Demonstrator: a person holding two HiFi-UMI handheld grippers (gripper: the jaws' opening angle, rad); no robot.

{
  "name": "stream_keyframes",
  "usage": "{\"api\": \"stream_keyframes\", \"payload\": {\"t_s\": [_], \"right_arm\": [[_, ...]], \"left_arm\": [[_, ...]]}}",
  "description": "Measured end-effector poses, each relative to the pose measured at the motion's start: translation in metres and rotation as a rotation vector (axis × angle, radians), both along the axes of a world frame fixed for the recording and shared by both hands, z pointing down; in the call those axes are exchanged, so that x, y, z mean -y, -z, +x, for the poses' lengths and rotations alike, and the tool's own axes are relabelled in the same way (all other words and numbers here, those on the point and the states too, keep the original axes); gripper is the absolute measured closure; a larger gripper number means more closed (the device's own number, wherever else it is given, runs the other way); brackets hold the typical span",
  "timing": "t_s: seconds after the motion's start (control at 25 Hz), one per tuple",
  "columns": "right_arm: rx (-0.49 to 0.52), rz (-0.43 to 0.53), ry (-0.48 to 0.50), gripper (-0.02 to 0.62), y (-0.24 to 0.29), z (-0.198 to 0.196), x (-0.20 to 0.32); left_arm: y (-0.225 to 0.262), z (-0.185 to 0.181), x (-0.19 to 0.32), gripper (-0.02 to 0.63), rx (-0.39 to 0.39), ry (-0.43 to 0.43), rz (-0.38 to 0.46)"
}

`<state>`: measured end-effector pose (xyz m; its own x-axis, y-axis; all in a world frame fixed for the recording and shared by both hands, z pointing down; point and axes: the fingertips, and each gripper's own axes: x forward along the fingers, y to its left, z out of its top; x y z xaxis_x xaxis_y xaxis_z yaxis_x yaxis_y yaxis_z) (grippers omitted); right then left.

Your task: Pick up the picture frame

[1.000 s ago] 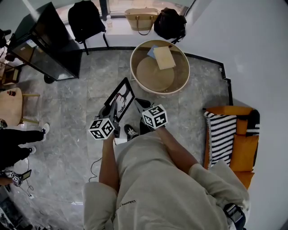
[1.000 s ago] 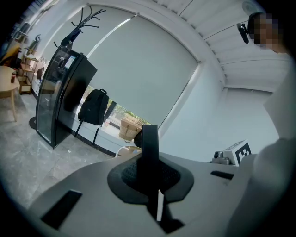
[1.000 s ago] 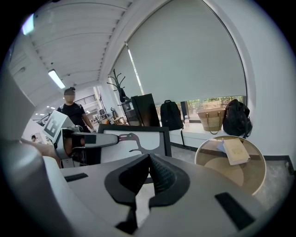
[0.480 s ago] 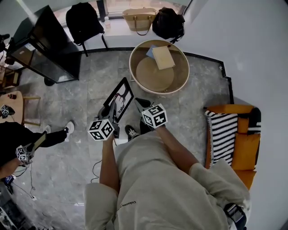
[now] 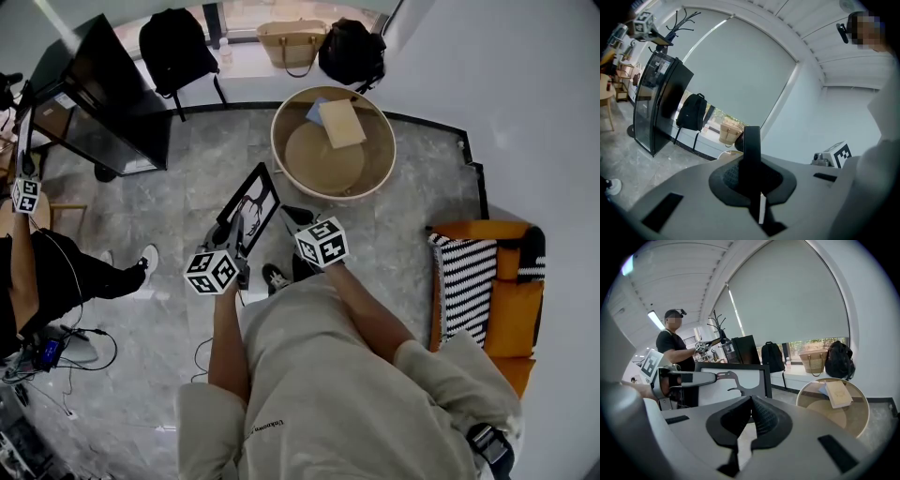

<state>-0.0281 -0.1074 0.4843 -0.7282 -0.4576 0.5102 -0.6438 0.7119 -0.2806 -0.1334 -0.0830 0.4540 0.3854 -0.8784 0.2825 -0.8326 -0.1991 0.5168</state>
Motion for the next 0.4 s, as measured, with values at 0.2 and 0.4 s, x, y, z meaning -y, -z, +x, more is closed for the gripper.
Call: {"api": "stream_keyframes", "payload": {"t_s": [0.2,0.4], "right_arm": [[-0.001,0.000,0.000,0.561,0.0014,-0.0037,0.0002],[-0.003,0.000,0.000,0.561,0.0007,-0.0025,0.0000]], "left_arm": [[0.0017,-0.0042,-0.0001,0.580,-0.001,0.000,0.002],[0.0012,-0.0018,-0.0001,0.580,-0.006,-0.006,0.003]]}}
